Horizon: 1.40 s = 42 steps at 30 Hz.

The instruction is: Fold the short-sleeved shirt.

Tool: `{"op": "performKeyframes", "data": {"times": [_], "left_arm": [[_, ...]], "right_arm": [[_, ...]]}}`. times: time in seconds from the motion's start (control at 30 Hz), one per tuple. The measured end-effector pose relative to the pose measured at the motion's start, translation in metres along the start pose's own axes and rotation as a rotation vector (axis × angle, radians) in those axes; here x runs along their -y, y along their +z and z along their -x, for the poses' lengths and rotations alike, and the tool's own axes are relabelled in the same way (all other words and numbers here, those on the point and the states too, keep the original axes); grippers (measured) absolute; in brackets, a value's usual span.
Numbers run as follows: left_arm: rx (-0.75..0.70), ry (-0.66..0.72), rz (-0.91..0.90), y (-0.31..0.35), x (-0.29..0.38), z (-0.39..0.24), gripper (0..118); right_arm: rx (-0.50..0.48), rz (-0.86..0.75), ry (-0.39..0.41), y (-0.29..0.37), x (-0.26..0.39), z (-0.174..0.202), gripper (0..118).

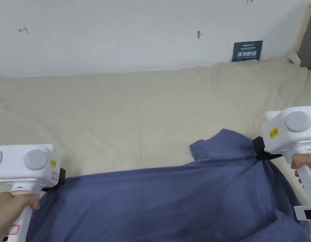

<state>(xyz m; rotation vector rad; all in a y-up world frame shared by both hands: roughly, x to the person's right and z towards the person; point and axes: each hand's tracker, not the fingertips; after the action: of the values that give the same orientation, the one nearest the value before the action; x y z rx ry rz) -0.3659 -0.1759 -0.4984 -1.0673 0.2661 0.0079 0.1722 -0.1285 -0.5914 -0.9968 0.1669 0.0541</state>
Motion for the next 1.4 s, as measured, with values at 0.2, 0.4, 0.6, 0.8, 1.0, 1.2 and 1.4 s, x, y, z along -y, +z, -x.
{"op": "performKeyframes", "data": {"times": [0.2, 0.4, 0.6, 0.8, 1.0, 1.2, 1.4], "left_arm": [[0.087, 0.086, -0.064, 0.039, 0.001, 0.023, 4], [0.097, 0.083, -0.208, 0.12, 0.031, 0.051, 4], [0.126, 0.099, -0.232, 0.171, 0.111, 0.056, 4], [0.147, 0.13, -0.115, 0.14, 0.199, 0.05, 4], [0.191, 0.185, -0.096, 0.116, 0.225, 0.051, 5], [0.164, 0.236, -0.13, 0.133, 0.219, 0.057, 118], [0.179, 0.255, -0.244, 0.172, 0.233, 0.071, 118]], "right_arm": [[-0.043, -0.055, 0.034, 0.055, -0.001, 0.0, 1], [-0.066, -0.129, 0.073, 0.113, 0.027, 0.0, 1], [-0.09, -0.141, 0.1, 0.145, 0.098, -0.011, 1], [-0.12, -0.041, 0.076, 0.119, 0.185, -0.023, 1], [-0.121, -0.002, 0.029, 0.086, 0.237, -0.025, 1], [-0.039, -0.096, 0.025, 0.099, 0.238, -0.022, 81], [-0.134, -0.326, 0.001, 0.152, 0.242, -0.003, 78]]}}
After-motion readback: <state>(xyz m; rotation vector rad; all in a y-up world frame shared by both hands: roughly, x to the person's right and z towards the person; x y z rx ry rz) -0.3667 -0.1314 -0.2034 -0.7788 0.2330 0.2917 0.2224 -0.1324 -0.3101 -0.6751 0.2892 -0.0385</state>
